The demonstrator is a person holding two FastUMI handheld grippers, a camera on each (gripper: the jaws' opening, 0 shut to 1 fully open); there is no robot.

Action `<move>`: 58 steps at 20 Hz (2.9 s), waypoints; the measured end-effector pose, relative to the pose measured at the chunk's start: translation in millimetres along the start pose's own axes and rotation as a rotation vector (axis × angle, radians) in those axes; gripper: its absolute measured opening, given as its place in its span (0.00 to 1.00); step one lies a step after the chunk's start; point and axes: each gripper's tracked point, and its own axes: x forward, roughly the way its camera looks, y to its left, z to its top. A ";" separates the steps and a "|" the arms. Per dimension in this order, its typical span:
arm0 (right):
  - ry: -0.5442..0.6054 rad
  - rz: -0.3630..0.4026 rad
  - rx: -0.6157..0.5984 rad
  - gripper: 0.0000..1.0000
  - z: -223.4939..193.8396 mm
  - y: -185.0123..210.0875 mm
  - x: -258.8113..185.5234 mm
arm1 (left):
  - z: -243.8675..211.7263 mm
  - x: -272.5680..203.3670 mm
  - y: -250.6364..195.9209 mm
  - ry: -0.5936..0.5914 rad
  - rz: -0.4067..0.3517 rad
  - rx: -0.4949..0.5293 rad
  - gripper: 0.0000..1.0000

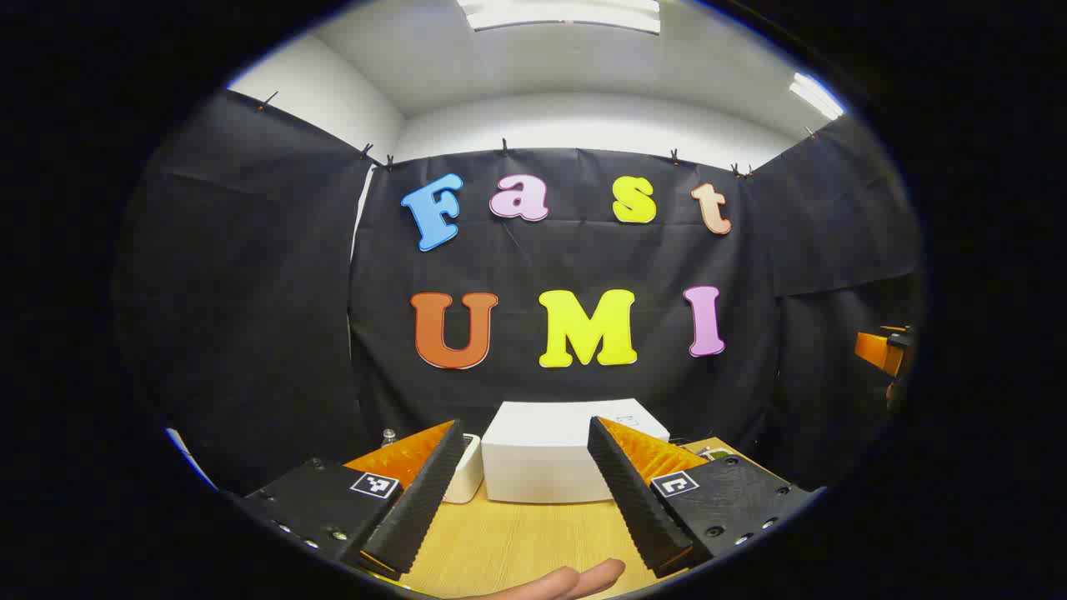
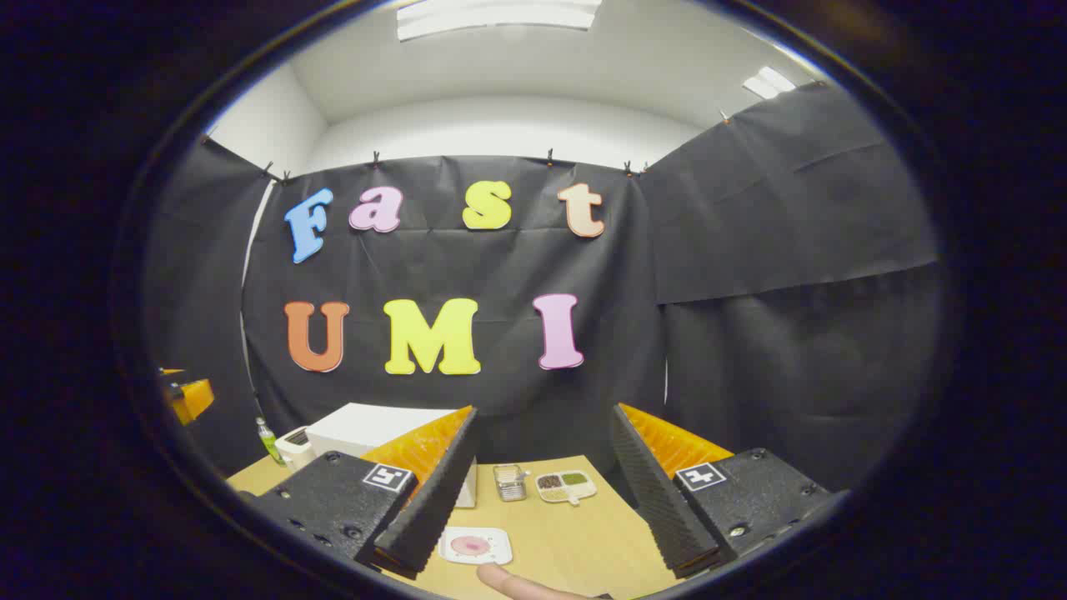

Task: Open the microwave oven with the left hand, put the food in, and close the microwave oven.

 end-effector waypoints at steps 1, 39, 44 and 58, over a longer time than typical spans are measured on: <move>0.000 0.008 0.004 1.00 1.1 2.7 -0.9 | 3.2 -0.4 4.0 -0.006 0.004 -0.002 0.94; -0.026 0.011 0.001 1.00 -35.6 -45.4 11.1 | -173.7 170.8 -135.7 0.087 -0.159 -0.030 0.92; -0.024 0.005 -0.008 1.00 -47.6 -64.2 19.1 | -228.5 214.4 -176.0 0.116 -0.199 -0.057 0.92; -0.034 -0.027 -0.004 1.00 -80.4 -109.0 57.1 | -328.7 290.0 -218.5 0.219 -0.134 -0.026 0.92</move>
